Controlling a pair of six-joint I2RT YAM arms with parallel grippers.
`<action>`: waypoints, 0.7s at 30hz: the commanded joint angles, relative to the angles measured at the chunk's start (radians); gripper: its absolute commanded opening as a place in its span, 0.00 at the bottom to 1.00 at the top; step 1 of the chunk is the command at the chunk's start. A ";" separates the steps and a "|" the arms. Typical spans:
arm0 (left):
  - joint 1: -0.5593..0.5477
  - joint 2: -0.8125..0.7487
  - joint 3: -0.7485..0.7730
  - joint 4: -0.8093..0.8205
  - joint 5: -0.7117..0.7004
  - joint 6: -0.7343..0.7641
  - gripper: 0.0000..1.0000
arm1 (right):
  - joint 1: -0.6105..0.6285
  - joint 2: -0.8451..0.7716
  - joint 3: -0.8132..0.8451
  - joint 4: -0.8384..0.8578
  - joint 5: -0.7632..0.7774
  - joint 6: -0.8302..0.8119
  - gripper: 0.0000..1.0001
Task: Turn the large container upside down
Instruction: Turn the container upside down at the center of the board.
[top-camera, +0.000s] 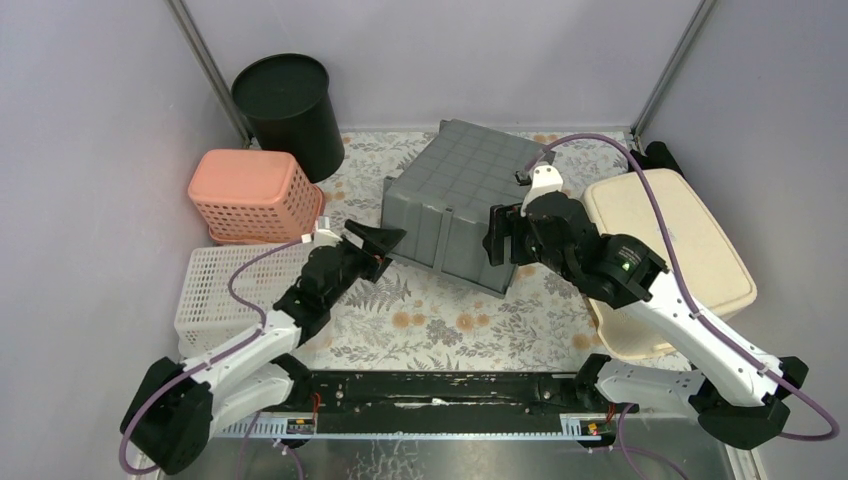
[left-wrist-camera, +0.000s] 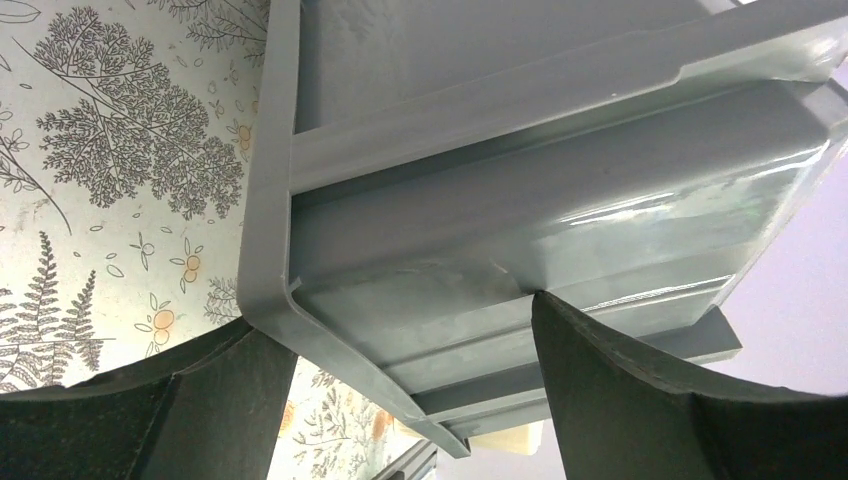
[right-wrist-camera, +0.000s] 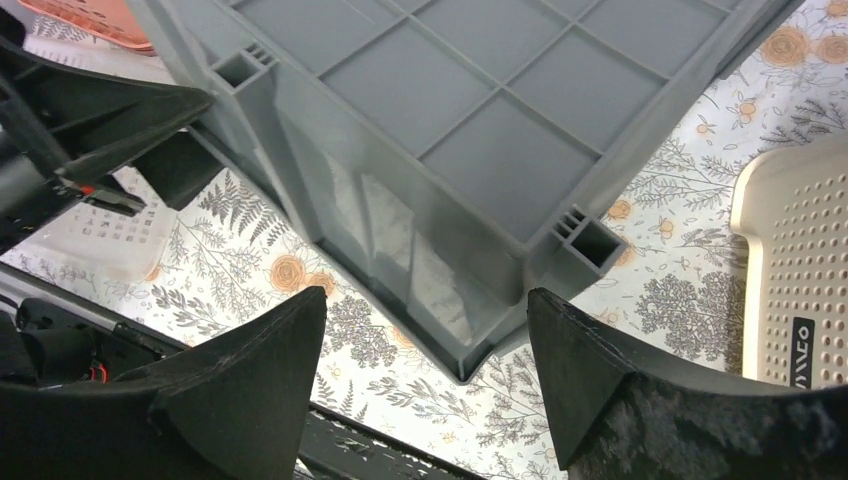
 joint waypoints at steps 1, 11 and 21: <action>-0.005 0.058 0.012 0.240 -0.005 -0.007 0.89 | -0.008 -0.010 -0.001 0.061 -0.041 0.002 0.81; -0.006 0.152 -0.024 0.430 -0.061 -0.022 0.89 | -0.011 0.002 -0.001 0.059 -0.067 -0.011 0.81; -0.006 0.304 -0.019 0.576 -0.068 -0.024 0.89 | -0.036 0.039 0.117 -0.035 -0.080 -0.016 0.86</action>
